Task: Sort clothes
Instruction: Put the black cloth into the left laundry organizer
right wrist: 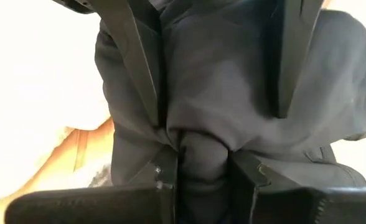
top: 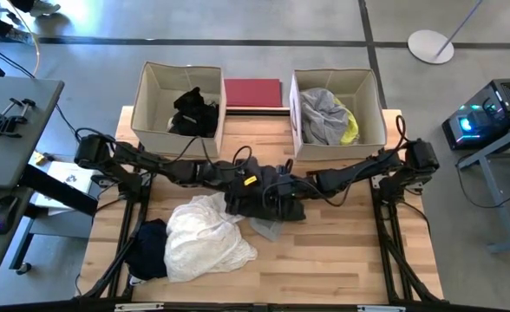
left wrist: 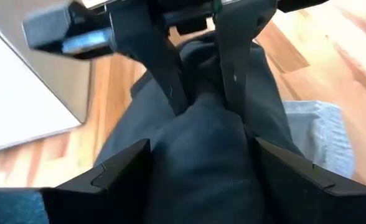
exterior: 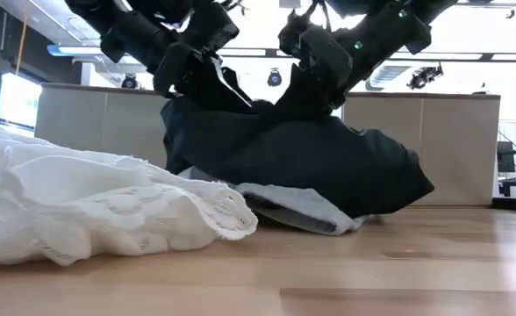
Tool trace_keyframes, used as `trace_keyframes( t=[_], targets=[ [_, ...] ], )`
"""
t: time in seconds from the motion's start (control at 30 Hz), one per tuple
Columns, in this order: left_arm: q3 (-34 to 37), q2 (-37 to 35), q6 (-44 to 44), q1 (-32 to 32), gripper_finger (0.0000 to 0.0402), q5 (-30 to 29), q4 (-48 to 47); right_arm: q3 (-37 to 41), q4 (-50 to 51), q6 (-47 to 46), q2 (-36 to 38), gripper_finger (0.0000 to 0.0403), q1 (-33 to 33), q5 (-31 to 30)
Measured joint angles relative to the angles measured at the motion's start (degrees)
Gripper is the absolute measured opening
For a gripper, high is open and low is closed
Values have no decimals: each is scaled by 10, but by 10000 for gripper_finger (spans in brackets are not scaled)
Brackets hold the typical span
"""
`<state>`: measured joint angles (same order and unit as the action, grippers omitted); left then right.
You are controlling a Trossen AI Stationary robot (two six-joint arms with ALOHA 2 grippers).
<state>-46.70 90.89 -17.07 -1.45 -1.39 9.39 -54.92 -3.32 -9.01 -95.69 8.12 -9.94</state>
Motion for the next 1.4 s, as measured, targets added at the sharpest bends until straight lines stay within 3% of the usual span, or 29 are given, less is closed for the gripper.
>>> trace_keyframes(
  t=[0.13, 0.53, 0.63, 0.87, 0.93, 1.03, 1.2, 1.27, 1.4],
  targets=[
    [1, 1, 20, 2, 266, 38, -15, -14, 24, 11, 1, 65, 5, -12],
    [2, 1, 83, 7, 251, 66, -27, -108, 166, 73, 1, 62, 36, -85],
    [2, 2, 81, 7, 213, 92, -27, -109, 163, 75, 1, 62, 37, -89],
    [4, 2, 81, 8, 60, 92, -35, -109, 162, 60, 1, 75, 37, -90],
    [4, 3, 80, 7, 39, 90, -40, -109, 164, 50, 3, 87, 35, -76],
    [12, 10, 78, 5, 39, 76, -75, -117, 175, 25, 15, 113, 30, -80],
    [6, -9, 78, -10, 39, -1, -78, -174, 372, -57, 41, 167, 28, -91],
    [9, -28, 74, -20, 39, -31, -82, -206, 436, -87, 64, 179, 36, -125],
    [-1, -107, 37, -39, 39, -112, -61, -228, 525, -125, 97, 184, 81, -265]
  ],
)
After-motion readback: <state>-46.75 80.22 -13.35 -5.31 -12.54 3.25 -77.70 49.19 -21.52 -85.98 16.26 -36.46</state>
